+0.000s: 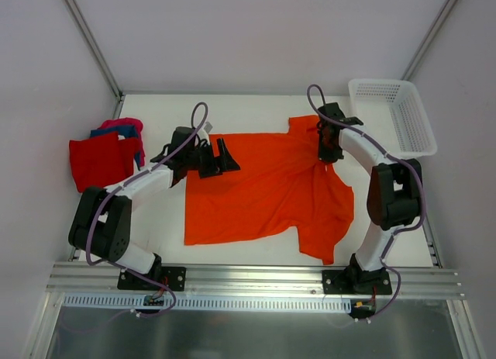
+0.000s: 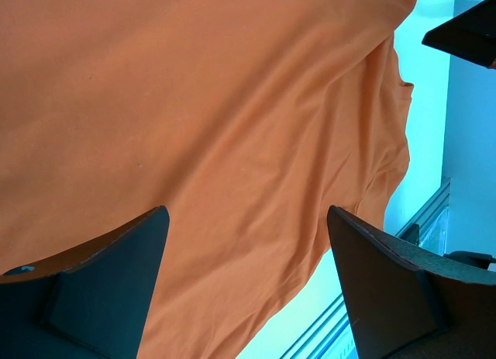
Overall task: Fold and stack the t-shirts
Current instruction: Flatten the tshirt out
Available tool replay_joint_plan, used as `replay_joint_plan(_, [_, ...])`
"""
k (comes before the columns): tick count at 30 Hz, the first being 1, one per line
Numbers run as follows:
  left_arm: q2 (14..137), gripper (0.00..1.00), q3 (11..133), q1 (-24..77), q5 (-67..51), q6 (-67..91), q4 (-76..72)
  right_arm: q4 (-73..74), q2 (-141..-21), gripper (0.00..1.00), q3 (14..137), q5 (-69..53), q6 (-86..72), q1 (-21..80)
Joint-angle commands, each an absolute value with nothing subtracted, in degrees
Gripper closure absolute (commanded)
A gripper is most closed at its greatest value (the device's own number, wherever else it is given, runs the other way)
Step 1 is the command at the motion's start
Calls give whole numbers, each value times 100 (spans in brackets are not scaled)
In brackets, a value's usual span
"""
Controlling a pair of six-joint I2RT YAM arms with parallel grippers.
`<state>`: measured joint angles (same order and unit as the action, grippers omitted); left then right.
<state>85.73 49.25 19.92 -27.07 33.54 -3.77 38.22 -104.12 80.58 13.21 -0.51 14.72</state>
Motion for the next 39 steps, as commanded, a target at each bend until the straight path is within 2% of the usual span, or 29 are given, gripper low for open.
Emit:
replay_joint_plan(1, [8262,16,4869,2030,-2892,3226,-387,3902,-10362,99,7989,1301,-246,1547])
replay_joint_plan(14, [7955,16,4729,2030,-2892,3287,-176,4043,-10626,99,7497,1046,-659,1599])
replay_joint_plan(24, [7577,16,4614,2030,-2751,3147,113,4596,-10582,99,7348,1459,-993,1626])
replay_joint_plan(39, [6988,15,4368,2030,-2426,3067,483,4500,-9493,99,6522,1538,-1169,1643])
